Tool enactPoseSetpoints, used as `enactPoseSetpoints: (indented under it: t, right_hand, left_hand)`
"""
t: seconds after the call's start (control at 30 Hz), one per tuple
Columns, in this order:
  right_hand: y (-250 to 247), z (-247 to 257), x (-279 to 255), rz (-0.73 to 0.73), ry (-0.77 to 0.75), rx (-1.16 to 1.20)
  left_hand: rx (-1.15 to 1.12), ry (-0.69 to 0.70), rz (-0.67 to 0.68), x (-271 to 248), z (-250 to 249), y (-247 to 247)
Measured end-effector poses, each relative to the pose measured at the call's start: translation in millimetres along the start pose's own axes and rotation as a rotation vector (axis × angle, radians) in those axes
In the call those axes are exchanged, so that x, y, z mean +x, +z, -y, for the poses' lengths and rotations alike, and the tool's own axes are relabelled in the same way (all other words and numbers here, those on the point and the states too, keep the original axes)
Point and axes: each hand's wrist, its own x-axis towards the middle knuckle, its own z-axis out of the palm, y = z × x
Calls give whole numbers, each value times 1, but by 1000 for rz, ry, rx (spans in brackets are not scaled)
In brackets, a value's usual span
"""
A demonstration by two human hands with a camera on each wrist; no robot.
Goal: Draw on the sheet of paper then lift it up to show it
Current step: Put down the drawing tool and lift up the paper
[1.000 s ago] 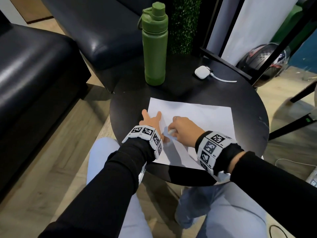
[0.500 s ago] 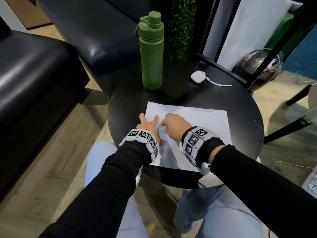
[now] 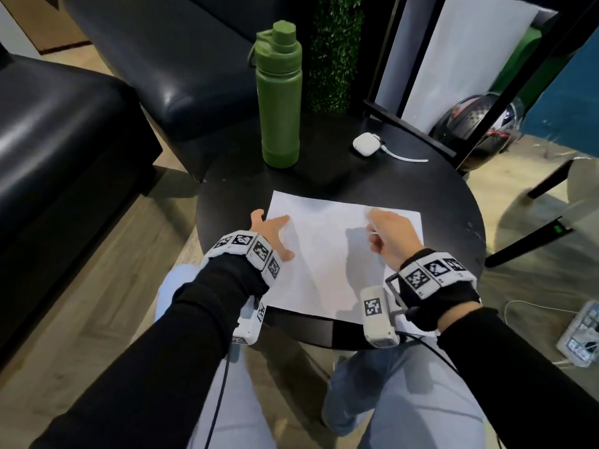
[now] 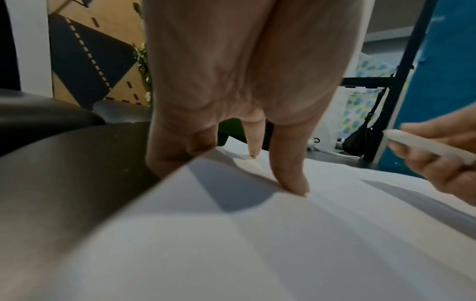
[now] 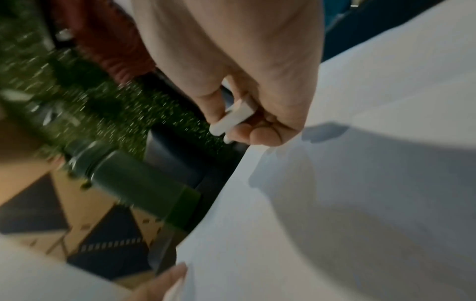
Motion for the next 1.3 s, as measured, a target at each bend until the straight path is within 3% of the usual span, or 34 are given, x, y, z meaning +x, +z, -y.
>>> enactPoseSetpoints:
  t: [0.1, 0.2, 0.3, 0.37, 0.47, 0.63, 0.7, 0.83, 0.93, 1.03, 1.2, 1.3]
  right_hand:
    - [-4, 1, -2, -46, 162, 379]
    - [21, -5, -17, 146, 266, 689]
    - [62, -17, -44, 438, 380, 693]
    - [79, -23, -52, 516, 384, 608]
    - [63, -28, -34, 365, 311, 631]
    - [-27, -25, 6, -177, 59, 608]
    - [-57, -24, 11, -273, 29, 520]
    - [-80, -20, 10, -355, 61, 435]
    - [-80, -20, 6, -332, 39, 265]
    - [-76, -24, 3, -283, -24, 136]
    - [-72, -11, 8, -278, -110, 147]
    - [-77, 2, 11, -158, -222, 14]
  left_hand:
    - [3, 22, 18, 2, 5, -7]
    - [63, 22, 51, 2, 1, -7]
    - [64, 16, 36, 4, 1, -1]
    - [43, -5, 28, 4, 2, 1]
    - [122, 0, 46, 3, -1, -1]
    - [118, 0, 63, 3, -1, -4]
    - [8, -28, 14, 1, 1, -2]
    - [-309, -77, -178, -4, 0, -8]
    - [-402, -10, -267, -9, -3, -21]
    - [-496, 69, -305, -16, -5, -33]
    - [-606, 134, -332, -15, 4, -49]
    - [-698, 185, -362, -14, 5, -56]
